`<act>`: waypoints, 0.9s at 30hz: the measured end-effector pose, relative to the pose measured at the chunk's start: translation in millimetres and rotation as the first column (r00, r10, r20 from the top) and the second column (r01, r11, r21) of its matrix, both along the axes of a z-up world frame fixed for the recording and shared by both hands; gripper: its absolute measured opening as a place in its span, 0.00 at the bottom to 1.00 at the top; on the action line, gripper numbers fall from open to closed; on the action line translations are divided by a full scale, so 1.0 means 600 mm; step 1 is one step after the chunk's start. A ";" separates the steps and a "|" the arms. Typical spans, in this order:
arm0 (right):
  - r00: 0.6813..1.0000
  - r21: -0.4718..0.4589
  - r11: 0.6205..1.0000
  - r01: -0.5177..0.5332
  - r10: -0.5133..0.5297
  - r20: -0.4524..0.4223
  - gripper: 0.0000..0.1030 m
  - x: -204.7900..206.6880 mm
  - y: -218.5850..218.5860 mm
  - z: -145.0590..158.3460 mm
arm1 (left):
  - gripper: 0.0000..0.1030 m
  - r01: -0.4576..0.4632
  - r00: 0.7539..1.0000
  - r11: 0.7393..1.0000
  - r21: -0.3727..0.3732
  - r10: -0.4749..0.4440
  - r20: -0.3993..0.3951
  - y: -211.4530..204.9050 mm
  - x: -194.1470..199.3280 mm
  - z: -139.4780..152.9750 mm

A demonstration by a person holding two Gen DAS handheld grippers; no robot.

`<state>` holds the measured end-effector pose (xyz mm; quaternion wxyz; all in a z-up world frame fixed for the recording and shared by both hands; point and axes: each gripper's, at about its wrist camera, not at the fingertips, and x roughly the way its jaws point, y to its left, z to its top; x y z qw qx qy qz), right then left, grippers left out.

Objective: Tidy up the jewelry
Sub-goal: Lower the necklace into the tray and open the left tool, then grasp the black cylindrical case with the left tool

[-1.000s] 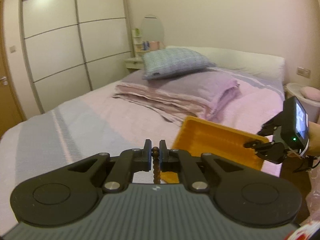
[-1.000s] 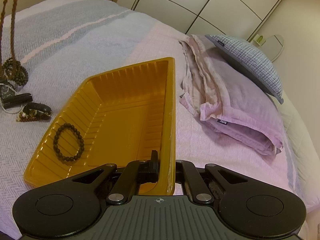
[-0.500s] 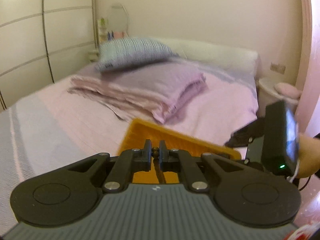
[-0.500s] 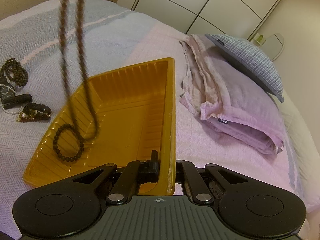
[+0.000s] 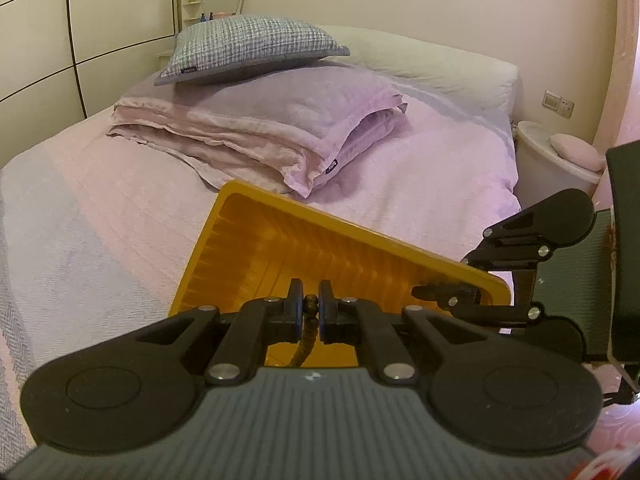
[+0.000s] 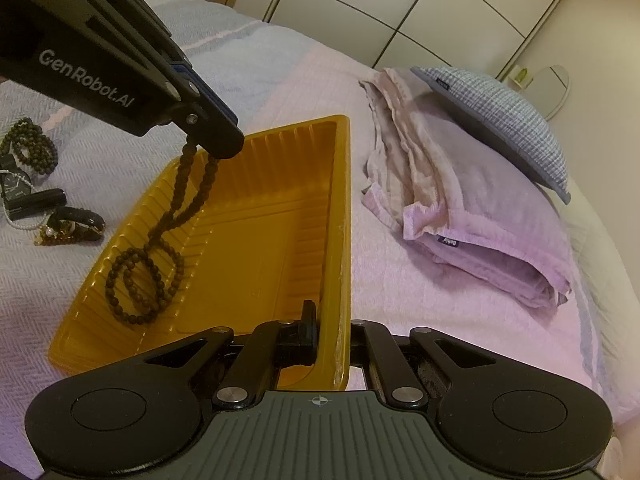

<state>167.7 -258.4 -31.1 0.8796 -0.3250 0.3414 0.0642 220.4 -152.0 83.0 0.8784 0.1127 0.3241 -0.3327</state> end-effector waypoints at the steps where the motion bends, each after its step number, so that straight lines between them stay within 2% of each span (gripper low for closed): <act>1: 1.000 0.002 1.000 0.001 -0.001 0.000 0.04 0.000 0.000 0.000 | 0.06 -0.001 1.000 1.000 0.000 0.001 -0.004 0.000 0.002 0.000; 2: 1.000 0.002 1.000 0.001 -0.001 -0.001 0.04 0.000 0.001 0.000 | 0.07 -0.004 1.000 1.000 -0.005 0.004 -0.008 0.001 0.003 0.001; 5: 1.000 0.003 1.000 0.000 0.000 -0.001 0.04 -0.001 0.000 0.000 | 0.17 -0.020 1.000 1.000 -0.019 0.020 -0.008 0.014 0.004 0.004; 10: 1.000 0.005 1.000 0.003 -0.003 0.001 0.04 -0.002 0.000 0.000 | 0.17 -0.078 0.997 0.997 -0.024 0.078 0.000 0.060 0.000 0.007; 15: 1.000 0.007 1.000 0.004 -0.004 0.000 0.04 -0.004 0.000 0.001 | 0.20 -0.191 0.982 0.981 -0.036 0.191 0.004 0.152 -0.022 -0.005; 20: 1.000 0.008 1.000 0.007 -0.007 0.001 0.04 -0.004 -0.001 0.000 | 0.20 -0.301 0.953 0.954 0.009 0.301 0.027 0.238 -0.055 -0.041; 27: 1.000 0.006 1.000 0.008 -0.008 -0.001 0.04 -0.004 -0.002 0.000 | 0.20 -0.364 0.931 0.928 0.073 0.364 0.017 0.292 -0.111 -0.120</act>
